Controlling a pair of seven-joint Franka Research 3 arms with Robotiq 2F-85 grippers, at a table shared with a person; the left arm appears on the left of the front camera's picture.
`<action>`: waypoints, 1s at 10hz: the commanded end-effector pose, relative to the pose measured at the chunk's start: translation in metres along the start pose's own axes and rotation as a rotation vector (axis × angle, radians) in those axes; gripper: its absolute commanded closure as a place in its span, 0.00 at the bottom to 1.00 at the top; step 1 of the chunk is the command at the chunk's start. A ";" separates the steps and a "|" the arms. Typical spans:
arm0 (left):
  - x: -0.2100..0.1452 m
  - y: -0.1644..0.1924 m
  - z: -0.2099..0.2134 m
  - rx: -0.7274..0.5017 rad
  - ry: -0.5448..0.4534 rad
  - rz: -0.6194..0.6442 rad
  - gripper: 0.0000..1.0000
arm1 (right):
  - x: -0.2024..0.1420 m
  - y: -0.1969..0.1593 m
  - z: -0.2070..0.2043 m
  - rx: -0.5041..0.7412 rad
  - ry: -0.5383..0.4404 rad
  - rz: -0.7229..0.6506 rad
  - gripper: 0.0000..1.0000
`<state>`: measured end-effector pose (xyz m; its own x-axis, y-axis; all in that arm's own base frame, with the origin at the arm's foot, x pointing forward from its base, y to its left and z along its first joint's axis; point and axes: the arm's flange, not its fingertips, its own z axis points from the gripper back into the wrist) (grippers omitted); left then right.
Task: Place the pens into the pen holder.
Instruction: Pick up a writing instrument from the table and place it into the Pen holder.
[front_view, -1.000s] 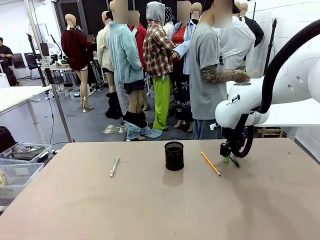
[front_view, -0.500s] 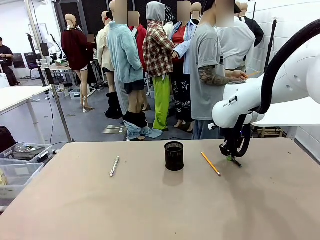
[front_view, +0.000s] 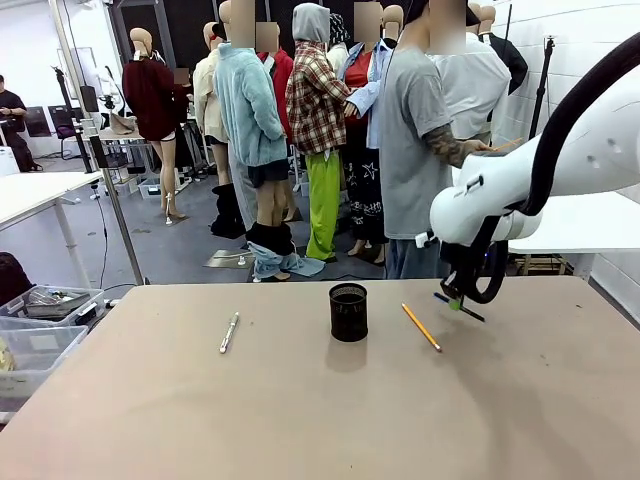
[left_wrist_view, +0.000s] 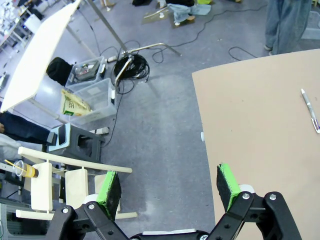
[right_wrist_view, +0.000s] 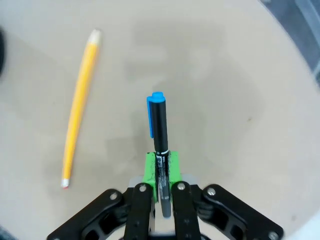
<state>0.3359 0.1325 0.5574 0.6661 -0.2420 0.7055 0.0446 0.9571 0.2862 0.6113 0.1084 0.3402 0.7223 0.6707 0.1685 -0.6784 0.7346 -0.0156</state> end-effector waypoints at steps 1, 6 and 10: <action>0.000 0.002 -0.002 0.015 -0.007 -0.012 0.00 | -0.033 0.011 0.038 0.116 -0.245 0.195 1.00; 0.000 0.002 -0.002 0.015 -0.007 -0.012 0.00 | 0.003 0.050 0.074 0.391 -0.902 0.538 1.00; 0.000 0.002 -0.002 0.015 -0.007 -0.012 0.00 | 0.045 0.076 0.052 0.665 -1.076 0.657 1.00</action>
<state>0.3358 0.1327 0.5575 0.6659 -0.2417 0.7058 0.0443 0.9572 0.2860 0.5748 0.1909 0.4041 -0.0023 0.2778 0.9606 -0.9999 -0.0131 0.0014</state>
